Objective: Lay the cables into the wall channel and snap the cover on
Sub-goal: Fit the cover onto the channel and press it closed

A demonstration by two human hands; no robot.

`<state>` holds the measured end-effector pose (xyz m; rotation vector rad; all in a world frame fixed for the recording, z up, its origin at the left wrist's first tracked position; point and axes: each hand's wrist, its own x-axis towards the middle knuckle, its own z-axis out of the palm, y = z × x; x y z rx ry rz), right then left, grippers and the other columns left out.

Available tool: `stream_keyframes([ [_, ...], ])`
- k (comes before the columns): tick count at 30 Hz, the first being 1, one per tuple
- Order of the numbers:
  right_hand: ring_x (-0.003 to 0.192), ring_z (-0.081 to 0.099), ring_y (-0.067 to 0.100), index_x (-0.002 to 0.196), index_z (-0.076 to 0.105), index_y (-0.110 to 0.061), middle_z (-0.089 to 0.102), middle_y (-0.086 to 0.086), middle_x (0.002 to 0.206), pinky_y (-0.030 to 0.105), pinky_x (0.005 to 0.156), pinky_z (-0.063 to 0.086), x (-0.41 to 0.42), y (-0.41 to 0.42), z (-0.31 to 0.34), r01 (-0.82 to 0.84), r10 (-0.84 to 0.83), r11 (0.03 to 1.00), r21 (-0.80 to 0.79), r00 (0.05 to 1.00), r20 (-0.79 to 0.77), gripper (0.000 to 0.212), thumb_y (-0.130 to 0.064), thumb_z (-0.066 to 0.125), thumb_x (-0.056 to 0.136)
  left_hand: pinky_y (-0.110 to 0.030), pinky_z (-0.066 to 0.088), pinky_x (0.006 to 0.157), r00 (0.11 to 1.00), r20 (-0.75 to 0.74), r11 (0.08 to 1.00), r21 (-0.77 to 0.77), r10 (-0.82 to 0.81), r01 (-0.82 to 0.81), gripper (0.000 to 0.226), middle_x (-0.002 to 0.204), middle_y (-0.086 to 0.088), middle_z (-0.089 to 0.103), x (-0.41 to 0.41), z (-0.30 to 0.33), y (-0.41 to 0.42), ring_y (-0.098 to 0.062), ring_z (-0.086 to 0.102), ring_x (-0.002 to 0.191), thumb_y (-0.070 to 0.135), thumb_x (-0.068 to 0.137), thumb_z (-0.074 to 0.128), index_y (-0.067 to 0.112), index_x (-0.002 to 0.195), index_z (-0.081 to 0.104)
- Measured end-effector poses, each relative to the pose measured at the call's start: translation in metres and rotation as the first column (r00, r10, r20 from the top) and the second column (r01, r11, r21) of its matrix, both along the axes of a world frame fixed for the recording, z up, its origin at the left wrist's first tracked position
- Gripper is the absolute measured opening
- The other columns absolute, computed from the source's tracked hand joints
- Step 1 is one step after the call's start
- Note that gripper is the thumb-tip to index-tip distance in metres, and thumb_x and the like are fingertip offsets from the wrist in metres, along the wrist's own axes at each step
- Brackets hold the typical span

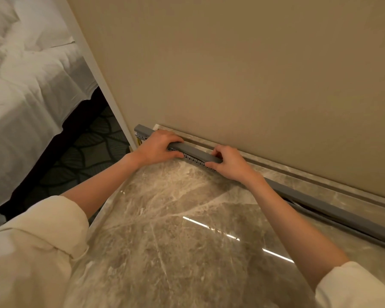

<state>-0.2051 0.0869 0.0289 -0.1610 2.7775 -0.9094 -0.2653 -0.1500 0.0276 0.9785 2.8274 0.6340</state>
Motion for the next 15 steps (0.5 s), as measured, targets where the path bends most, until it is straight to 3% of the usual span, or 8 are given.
stream_keyframes([
  [3, 0.078, 0.060, 0.019, 0.089, 0.059, -0.015, 0.065, 0.002, 0.087, 0.037, 0.070, 0.051, 0.002, 0.000, -0.002, -0.026, 0.026, 0.999, 0.043, 1.000, -0.009, 0.021, -0.033, 0.068, 0.083, -0.040, 0.048, 0.091, 1.000, 0.014, 0.999, -0.041, 0.012, -0.011, 0.044, 0.106, -0.005, 0.070, -0.005, 0.002, -0.010, -0.021, 0.062, 0.099, 0.044, 0.077, 0.070, 0.014, 0.110, 0.065],
  [9, 0.075, 0.056, 0.018, 0.086, 0.052, -0.018, 0.060, -0.001, 0.084, 0.033, 0.064, 0.045, 0.001, -0.001, -0.004, -0.029, 0.032, 0.995, 0.096, 0.999, -0.027, 0.023, -0.034, 0.069, 0.082, -0.040, 0.046, 0.094, 0.995, 0.102, 0.996, -0.092, 0.003, 0.006, 0.036, 0.113, -0.009, 0.066, -0.016, 0.013, -0.028, -0.024, 0.058, 0.105, 0.021, 0.082, 0.069, 0.012, 0.116, 0.062],
  [15, 0.068, 0.053, 0.022, 0.084, 0.048, -0.015, 0.056, 0.001, 0.077, 0.036, 0.059, 0.043, -0.007, -0.010, -0.001, -0.088, 0.085, 0.979, 0.186, 0.996, 0.026, 0.035, -0.045, 0.065, 0.080, -0.039, 0.045, 0.097, 0.998, -0.061, 1.000, 0.005, -0.011, 0.011, 0.030, 0.116, -0.011, 0.067, 0.001, 0.001, -0.029, -0.027, 0.059, 0.109, 0.013, 0.087, 0.060, 0.008, 0.117, 0.062],
])
